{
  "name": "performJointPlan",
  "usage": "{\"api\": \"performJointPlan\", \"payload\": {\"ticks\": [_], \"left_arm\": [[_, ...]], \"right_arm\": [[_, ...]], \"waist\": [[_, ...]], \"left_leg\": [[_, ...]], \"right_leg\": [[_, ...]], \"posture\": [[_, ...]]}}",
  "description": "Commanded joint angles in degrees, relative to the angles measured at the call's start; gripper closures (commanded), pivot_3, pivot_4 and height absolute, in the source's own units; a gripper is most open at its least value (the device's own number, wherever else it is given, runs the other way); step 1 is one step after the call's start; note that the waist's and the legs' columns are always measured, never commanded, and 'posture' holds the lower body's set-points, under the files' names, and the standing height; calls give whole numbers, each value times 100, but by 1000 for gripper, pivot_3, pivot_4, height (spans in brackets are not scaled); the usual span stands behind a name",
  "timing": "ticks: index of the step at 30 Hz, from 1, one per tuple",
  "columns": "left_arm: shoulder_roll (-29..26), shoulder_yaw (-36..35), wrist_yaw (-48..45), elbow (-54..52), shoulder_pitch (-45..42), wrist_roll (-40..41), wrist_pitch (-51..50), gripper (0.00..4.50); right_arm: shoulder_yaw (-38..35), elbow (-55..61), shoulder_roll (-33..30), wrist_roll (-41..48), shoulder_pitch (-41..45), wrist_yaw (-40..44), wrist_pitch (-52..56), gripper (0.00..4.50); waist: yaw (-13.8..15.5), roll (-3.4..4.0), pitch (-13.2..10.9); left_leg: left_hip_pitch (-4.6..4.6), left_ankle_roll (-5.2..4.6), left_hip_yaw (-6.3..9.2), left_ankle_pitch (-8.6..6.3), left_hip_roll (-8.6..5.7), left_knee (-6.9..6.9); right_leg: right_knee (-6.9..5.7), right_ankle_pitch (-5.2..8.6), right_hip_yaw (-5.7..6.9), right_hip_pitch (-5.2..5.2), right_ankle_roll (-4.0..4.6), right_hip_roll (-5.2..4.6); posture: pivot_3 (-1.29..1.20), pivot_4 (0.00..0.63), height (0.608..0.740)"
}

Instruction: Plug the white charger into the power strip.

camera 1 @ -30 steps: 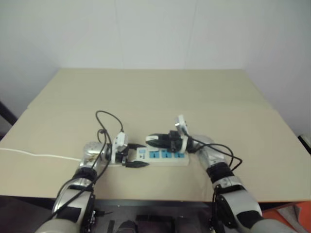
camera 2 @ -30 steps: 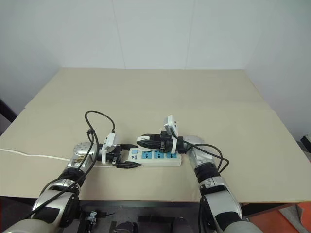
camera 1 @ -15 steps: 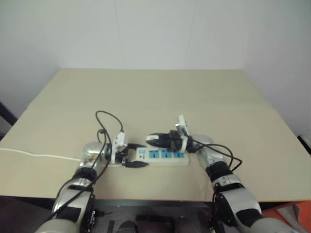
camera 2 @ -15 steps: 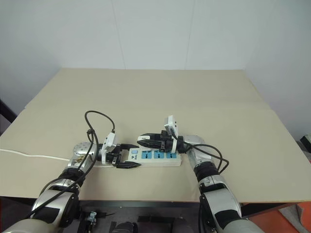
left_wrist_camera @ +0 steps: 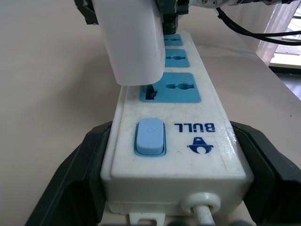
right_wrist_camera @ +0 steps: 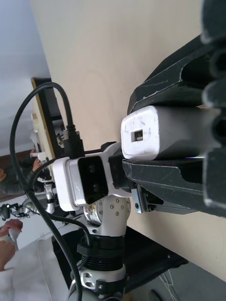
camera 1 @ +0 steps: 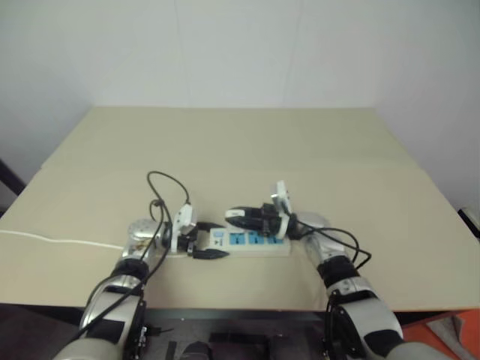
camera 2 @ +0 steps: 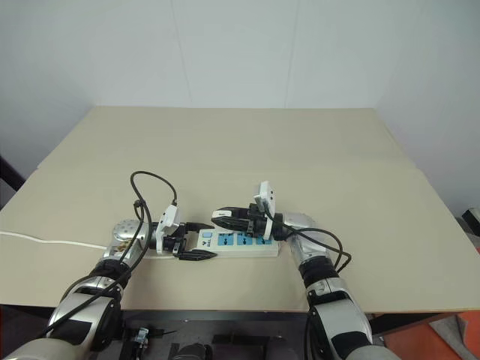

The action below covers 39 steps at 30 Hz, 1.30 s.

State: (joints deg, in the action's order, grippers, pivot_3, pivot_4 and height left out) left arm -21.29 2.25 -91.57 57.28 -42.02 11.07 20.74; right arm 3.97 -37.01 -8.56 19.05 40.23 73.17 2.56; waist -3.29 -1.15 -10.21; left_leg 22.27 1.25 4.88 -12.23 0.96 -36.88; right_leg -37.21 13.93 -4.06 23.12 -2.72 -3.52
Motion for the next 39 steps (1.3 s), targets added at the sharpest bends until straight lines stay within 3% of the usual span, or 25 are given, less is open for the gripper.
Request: {"api": "performJointPlan", "payload": {"ticks": [1,12,19,31,39], "left_arm": [[-54,69,-77,28,0,-112,40,1208],[-41,79,-81,95,-48,-135,54,1208],[-52,70,-86,140,-76,-142,78,1208],[-127,155,-93,100,-49,-105,40,1208],[-153,116,-93,66,-17,-99,32,1208]], "right_arm": [[118,321,-98,-90,-307,-132,309,3346],[127,520,-20,-90,-652,-322,176,3346],[495,194,-151,-546,-914,-163,-672,3346],[708,-1182,-156,-649,-111,190,-285,3346],[732,-1653,-120,-851,-222,176,-1093,3346]], "waist": [[1,0,1],[11,-1,4],[21,-7,30],[-57,-7,61],[-68,-8,88]], "left_leg": [[0,0,0,0,-1,0],[0,0,0,0,0,0],[-7,0,0,0,0,1],[-80,-1,0,-1,3,16],[-96,-2,0,-2,4,20]], "right_leg": [[0,0,-1,1,0,0],[1,1,0,-1,-1,0],[5,2,0,-9,-3,0],[13,21,0,-77,-26,3],[13,31,-1,-90,-37,3]], "posture": [[0,150,740],[0,150,740],[0,150,740],[0,150,740],[0,150,740]]}}
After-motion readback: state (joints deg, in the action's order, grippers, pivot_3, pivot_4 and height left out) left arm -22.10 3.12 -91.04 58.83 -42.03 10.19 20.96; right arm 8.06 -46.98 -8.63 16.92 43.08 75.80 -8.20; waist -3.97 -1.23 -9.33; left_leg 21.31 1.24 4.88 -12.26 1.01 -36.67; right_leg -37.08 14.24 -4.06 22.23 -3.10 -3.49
